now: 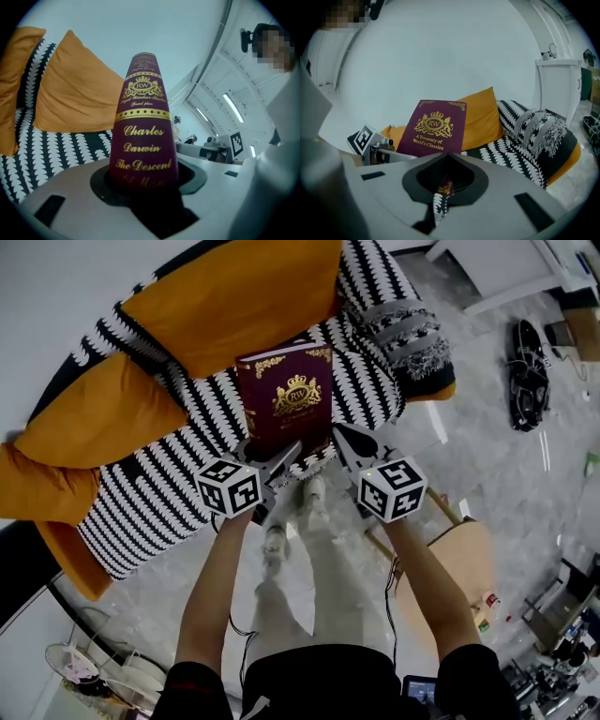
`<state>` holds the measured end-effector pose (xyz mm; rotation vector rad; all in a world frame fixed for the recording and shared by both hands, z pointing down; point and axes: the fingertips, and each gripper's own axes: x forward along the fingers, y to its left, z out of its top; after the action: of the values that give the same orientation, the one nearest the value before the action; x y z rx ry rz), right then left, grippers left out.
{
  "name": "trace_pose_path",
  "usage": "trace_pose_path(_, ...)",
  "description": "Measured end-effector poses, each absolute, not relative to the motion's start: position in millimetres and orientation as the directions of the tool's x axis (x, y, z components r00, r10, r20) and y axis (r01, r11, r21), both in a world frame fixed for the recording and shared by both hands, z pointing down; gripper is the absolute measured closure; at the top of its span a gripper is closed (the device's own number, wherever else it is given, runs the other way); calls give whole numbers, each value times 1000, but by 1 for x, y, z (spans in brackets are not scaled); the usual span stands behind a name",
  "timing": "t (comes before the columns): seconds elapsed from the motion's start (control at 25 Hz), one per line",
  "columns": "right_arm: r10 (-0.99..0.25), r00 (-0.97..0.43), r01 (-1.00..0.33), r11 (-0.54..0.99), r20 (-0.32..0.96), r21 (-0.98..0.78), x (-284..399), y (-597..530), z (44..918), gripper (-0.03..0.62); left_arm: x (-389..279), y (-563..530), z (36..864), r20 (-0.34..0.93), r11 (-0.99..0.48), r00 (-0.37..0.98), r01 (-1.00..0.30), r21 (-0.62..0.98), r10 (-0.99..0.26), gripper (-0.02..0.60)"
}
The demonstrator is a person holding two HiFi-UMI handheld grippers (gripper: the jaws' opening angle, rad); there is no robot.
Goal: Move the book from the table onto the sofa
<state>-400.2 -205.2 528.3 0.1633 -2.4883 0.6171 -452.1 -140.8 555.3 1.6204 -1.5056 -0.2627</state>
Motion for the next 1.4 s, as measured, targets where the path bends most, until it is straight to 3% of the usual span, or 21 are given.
trace_pose_path(0.48,56,-820,-234,876,570,-422,-415,-214,605,577,-460,-153,640,449,219,200,-660,719,-871,337)
trace_pose_path(1.4,86,-789,-270,841,608,-469,-425,-200,705,577,-472,-152,761,551,334,245,-581,742,-797,337)
